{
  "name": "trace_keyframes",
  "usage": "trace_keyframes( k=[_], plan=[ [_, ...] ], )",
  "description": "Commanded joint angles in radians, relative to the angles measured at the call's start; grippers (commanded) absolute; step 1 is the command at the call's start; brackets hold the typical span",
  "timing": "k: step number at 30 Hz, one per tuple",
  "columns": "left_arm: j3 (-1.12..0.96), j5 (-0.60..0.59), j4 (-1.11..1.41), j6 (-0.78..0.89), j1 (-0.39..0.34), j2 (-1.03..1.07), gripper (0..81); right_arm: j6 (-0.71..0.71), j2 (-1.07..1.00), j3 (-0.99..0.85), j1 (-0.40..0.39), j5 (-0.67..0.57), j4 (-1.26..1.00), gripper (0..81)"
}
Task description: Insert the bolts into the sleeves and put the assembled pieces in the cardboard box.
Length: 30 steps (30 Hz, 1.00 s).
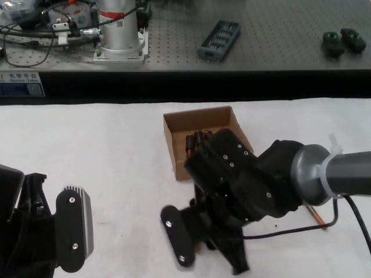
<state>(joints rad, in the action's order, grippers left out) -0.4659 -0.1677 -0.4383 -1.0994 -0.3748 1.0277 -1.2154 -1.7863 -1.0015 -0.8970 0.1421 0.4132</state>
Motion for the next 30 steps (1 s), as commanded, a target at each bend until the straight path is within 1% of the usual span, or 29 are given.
trace_keyframes(
  k=[1, 10, 14, 16, 18, 21, 28, 30],
  plan=[
    [-0.012, 0.007, -0.004, -0.007, 0.002, -0.006, 0.6, 0.079, -0.002, -0.002, -0.002, -0.021, -0.087, 30.7],
    [-0.012, 0.007, -0.005, -0.007, 0.002, -0.006, 0.6, 0.079, -0.002, -0.002, -0.002, -0.029, 0.002, 30.2],
    [-0.012, 0.007, -0.005, -0.007, 0.002, -0.006, 0.6, 0.074, -0.002, -0.002, -0.002, -0.080, 0.007, 30.0],
    [-0.012, 0.007, -0.005, -0.007, 0.002, -0.006, 0.6, 0.066, -0.007, -0.002, -0.002, -0.094, 0.004, 27.3],
    [-0.012, 0.007, -0.007, -0.007, 0.002, -0.006, 0.6, 0.039, -0.019, -0.002, -0.002, -0.092, 0.002, 25.1],
    [-0.012, 0.007, -0.010, -0.007, 0.002, -0.006, 0.6, 0.001, -0.044, -0.002, -0.002, -0.092, -0.010, 25.1],
    [-0.012, 0.007, -0.010, -0.007, 0.002, -0.006, 0.6, -0.033, -0.124, -0.002, 0.000, -0.057, -0.044, 25.1],
    [-0.012, 0.007, -0.010, -0.007, 0.002, -0.006, 0.6, -0.039, -0.140, -0.002, 0.000, -0.052, -0.045, 23.4]
  ],
)
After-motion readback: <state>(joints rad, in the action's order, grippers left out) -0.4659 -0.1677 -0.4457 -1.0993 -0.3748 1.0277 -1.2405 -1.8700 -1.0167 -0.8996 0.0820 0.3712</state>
